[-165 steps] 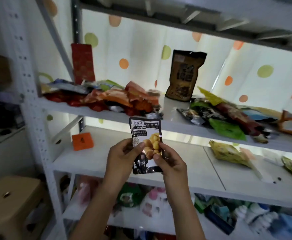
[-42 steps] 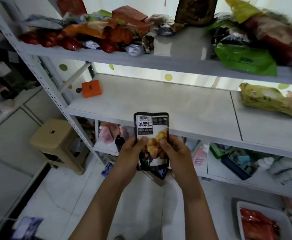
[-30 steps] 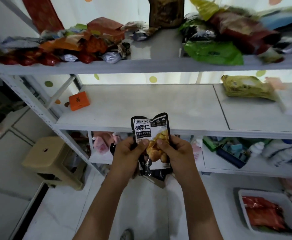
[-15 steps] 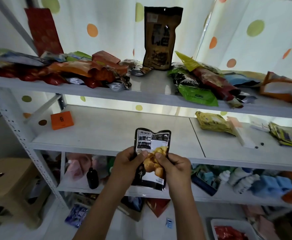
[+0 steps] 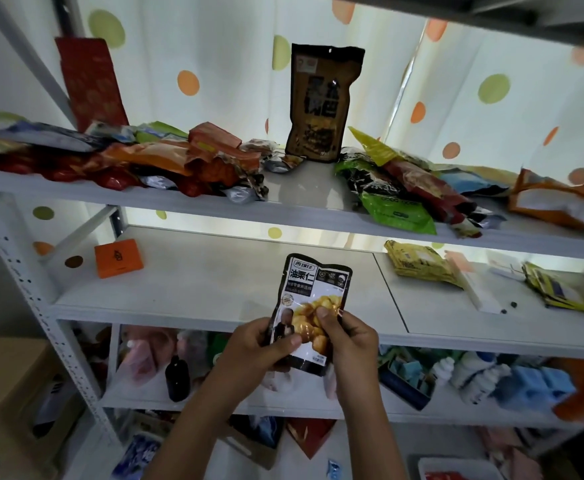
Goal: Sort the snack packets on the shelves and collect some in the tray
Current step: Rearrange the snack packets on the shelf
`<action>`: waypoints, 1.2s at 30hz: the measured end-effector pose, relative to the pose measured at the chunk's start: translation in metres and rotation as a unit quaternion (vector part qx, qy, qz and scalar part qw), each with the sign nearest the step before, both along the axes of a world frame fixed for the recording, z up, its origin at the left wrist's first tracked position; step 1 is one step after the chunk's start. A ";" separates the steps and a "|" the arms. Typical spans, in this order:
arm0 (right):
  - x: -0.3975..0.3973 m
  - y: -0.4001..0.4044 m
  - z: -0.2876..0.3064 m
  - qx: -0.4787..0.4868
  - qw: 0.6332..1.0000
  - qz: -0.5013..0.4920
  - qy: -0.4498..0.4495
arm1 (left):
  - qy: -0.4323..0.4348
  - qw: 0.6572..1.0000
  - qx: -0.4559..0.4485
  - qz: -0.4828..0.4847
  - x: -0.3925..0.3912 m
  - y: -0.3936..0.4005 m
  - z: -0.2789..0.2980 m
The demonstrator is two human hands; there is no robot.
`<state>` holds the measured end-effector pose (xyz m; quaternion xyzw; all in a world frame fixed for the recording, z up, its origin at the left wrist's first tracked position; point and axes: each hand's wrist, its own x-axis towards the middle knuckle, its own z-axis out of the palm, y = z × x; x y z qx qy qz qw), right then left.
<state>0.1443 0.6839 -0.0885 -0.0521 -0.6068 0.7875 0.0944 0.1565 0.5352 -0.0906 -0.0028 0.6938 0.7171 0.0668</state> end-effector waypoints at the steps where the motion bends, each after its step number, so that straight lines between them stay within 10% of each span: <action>1: -0.001 -0.001 0.001 0.006 1.000 0.000 0.003 | 0.014 1.000 0.004 0.006 -0.002 0.000 0.000; 25: -0.135 -0.010 0.126 0.195 0.972 -0.061 0.117 | 0.226 0.963 -0.038 0.143 -0.148 -0.002 0.143; 36: -0.187 0.011 0.144 0.557 0.826 0.032 0.081 | 0.224 0.833 -0.499 0.080 -0.215 0.022 0.141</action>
